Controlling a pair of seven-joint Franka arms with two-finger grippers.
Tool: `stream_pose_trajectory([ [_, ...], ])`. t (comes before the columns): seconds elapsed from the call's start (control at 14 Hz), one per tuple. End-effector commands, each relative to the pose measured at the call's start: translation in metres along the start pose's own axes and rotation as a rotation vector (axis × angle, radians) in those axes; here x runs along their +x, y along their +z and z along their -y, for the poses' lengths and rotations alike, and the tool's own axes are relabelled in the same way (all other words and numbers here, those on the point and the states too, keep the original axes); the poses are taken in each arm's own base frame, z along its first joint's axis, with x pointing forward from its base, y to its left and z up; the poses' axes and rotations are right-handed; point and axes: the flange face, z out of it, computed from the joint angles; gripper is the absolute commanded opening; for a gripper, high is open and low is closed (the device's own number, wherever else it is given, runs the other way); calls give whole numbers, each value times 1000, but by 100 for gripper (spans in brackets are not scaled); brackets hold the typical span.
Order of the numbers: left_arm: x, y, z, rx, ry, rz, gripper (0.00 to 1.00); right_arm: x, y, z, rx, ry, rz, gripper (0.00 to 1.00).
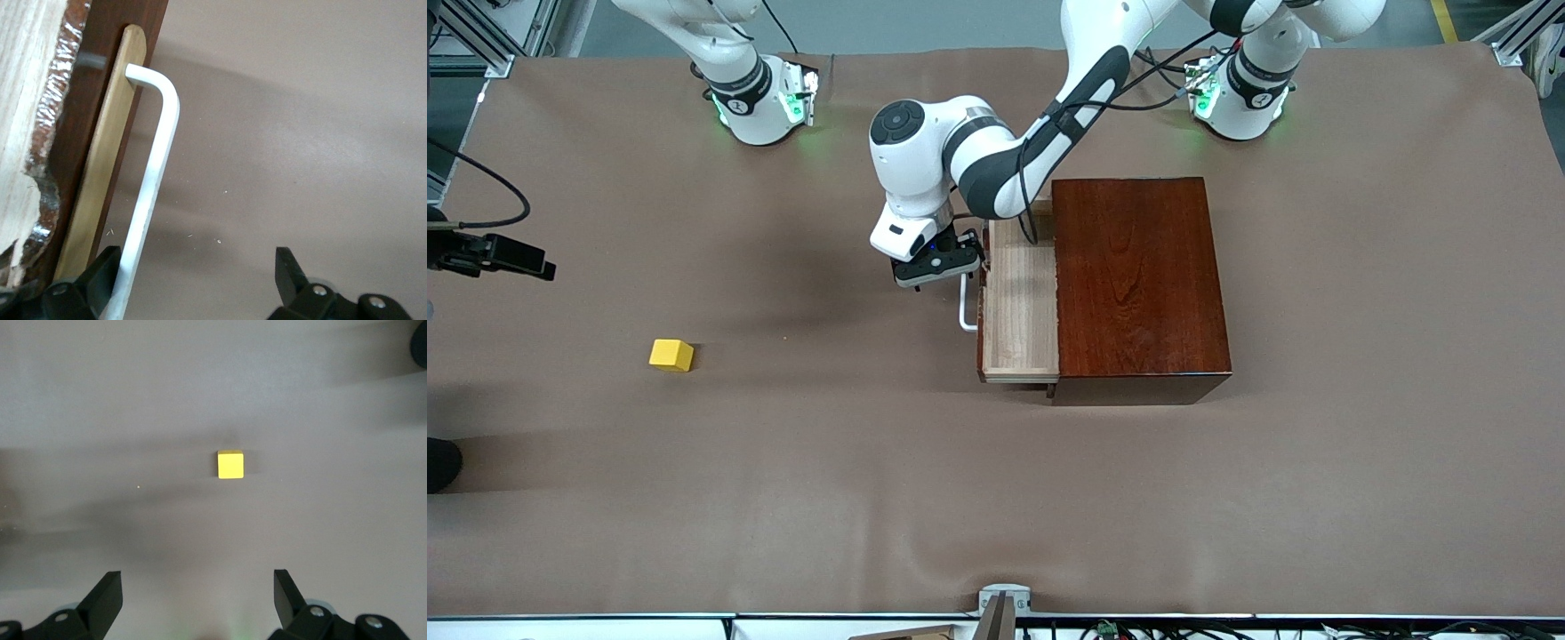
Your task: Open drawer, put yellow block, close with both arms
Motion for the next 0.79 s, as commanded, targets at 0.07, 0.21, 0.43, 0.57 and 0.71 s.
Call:
stream_pose_trajectory([
  [0.07, -32, -14, -26, -99, -39, 26, 100, 13, 10, 5, 11, 0, -12, 100],
  [0.21, -28, -10, -21, -58, -39, 29, 100, 23, 27, -5, 13, 14, 17, 100],
  [0.43, -18, -17, -18, -62, -45, 16, 100, 35, 50, -12, 10, 12, 54, 100],
  [0.57, -10, -19, -15, -53, -54, 6, 100, 42, 64, -14, 12, 16, 72, 100],
  [0.71, -3, -17, -11, -37, -47, 1, 100, 47, 75, -23, 23, 29, 87, 100],
])
